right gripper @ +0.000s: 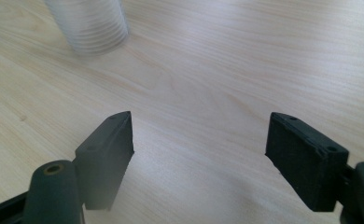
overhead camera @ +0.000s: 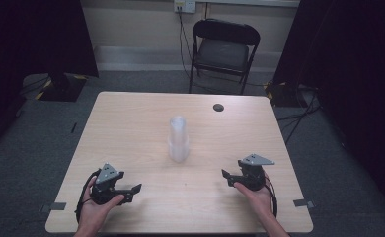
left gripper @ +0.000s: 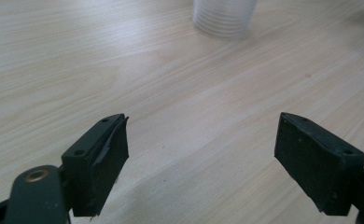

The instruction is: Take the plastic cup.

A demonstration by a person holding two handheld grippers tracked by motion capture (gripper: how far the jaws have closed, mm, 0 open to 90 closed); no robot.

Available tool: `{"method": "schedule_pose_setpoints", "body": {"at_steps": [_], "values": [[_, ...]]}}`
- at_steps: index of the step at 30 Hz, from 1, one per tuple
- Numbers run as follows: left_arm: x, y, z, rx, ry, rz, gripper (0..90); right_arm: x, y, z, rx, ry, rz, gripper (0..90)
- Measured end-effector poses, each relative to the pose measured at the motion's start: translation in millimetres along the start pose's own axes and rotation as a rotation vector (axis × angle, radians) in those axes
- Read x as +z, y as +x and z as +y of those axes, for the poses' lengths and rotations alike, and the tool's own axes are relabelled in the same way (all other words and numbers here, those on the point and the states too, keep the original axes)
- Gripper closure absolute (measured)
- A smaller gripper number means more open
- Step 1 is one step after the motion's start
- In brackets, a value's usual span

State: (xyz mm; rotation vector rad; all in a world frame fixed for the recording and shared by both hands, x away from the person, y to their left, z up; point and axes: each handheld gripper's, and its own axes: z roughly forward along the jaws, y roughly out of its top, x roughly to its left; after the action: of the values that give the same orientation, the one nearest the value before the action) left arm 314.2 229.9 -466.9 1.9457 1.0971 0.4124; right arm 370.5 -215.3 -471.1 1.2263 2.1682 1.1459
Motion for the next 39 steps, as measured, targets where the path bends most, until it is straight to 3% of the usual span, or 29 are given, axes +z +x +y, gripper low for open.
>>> {"method": "schedule_pose_setpoints", "body": {"at_steps": [5, 9, 12, 16, 21, 34, 39], "values": [[3.4, -0.7, 1.6, 0.010, -0.002, -0.012, 17.7, -1.9, 0.9, 3.5, -0.016, -0.010, -0.007, 25.2], [4.8, -2.8, 1.7, 0.011, 0.003, -0.019, 18.2, -1.7, 1.3, 4.7, -0.003, -0.013, 0.022, 27.3], [6.0, -2.5, 1.5, -0.009, -0.009, -0.042, 19.0, -2.3, 5.0, 6.2, 0.001, -0.021, 0.048, 27.6], [5.1, -5.1, 1.8, 0.024, -0.001, -0.029, 19.2, -7.8, 18.5, 13.4, -0.027, -0.045, 0.078, 28.4], [3.2, -9.3, 2.3, 0.039, -0.010, -0.032, 19.4, -10.5, 23.7, 16.9, -0.043, -0.051, 0.098, 28.7], [2.4, -9.2, 1.0, 0.039, -0.003, -0.022, 19.3, -2.6, 32.3, 45.5, -0.061, -0.095, 0.184, 23.0], [1.2, -7.9, 0.4, 0.031, -0.005, -0.027, 19.4, 7.2, 41.2, 62.6, -0.093, -0.095, 0.215, 24.6]]}}
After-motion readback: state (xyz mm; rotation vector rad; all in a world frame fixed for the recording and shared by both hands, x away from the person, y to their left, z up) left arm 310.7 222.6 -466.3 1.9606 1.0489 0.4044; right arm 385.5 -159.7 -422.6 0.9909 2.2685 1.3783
